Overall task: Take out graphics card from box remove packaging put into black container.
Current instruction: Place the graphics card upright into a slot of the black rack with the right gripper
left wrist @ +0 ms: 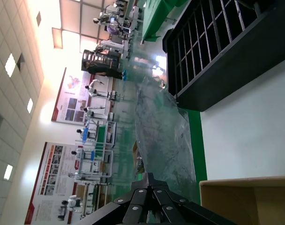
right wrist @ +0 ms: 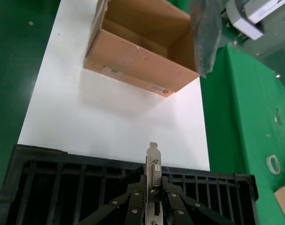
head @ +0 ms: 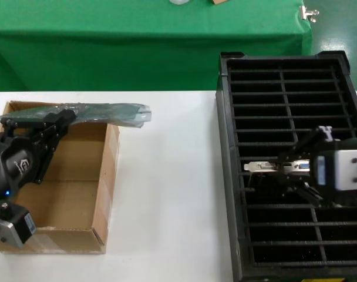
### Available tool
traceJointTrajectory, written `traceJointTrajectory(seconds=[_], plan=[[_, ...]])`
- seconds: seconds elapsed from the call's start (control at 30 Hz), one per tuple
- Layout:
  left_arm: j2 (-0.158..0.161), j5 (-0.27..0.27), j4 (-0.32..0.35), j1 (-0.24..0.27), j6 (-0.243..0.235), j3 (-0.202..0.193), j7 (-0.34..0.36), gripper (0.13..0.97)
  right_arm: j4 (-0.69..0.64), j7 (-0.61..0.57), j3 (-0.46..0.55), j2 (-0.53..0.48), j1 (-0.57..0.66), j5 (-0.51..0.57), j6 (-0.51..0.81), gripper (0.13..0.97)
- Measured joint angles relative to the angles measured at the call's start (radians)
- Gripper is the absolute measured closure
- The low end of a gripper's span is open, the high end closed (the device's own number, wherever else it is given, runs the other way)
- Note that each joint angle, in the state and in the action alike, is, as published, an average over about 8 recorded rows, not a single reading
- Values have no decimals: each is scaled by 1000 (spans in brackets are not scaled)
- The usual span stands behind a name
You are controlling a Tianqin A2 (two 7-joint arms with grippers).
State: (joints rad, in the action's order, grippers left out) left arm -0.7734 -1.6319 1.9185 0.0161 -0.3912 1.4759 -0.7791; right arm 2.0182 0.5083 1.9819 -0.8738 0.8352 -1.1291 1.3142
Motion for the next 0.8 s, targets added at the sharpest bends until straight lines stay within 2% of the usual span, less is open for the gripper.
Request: traceJointTrajectory(seconds=[0.4,0.8], plan=[[0,0,0,0,0,0,0,958,21,125,51,92,48,121,111,907],[0,0,0,0,0,0,0,958,41,205,18,82,36,86,162,907]])
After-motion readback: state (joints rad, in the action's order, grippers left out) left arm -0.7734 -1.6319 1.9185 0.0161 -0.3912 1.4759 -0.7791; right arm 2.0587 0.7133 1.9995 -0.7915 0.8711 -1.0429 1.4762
